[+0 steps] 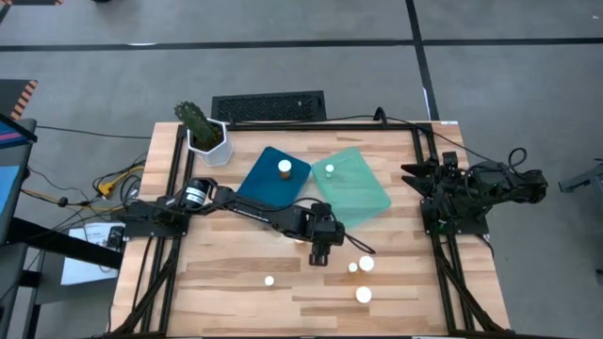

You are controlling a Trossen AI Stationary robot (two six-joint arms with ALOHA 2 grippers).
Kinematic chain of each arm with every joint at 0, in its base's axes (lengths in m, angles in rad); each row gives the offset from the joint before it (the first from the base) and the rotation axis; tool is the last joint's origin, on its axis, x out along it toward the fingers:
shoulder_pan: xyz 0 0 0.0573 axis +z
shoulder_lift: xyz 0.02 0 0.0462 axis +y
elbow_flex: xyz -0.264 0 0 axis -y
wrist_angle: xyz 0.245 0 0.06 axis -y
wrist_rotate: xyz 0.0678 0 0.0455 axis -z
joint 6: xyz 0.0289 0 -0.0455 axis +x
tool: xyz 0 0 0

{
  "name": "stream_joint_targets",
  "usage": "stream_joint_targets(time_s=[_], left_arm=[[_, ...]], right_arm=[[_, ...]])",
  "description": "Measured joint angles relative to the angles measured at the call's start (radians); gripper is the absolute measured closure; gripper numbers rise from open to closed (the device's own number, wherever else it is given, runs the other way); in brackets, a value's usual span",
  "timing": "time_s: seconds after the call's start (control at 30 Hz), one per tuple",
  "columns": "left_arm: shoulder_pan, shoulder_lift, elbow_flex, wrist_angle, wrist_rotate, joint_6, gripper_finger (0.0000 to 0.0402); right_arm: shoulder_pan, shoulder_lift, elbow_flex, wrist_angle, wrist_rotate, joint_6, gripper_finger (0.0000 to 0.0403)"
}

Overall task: Pick and place medicine bottles into bin by pill shape (circle, oval)
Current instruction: Put the pink pill bottle into the green bin

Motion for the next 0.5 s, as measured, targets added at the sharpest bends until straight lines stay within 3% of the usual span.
stream_joint_targets(time_s=[0.27, 0.5], left_arm=[[0.008, 0.000, 0.000, -0.010, 0.003, 0.011, 0.0259], [0.023, 0.001, 0.000, -0.011, 0.003, 0.012, 0.0287]], right_arm=[[0.000, 0.000, 0.000, 0.000, 0.000, 0.000, 0.0143], [0.000, 0.000, 0.000, 0.000, 0.000, -0.001, 0.0143]])
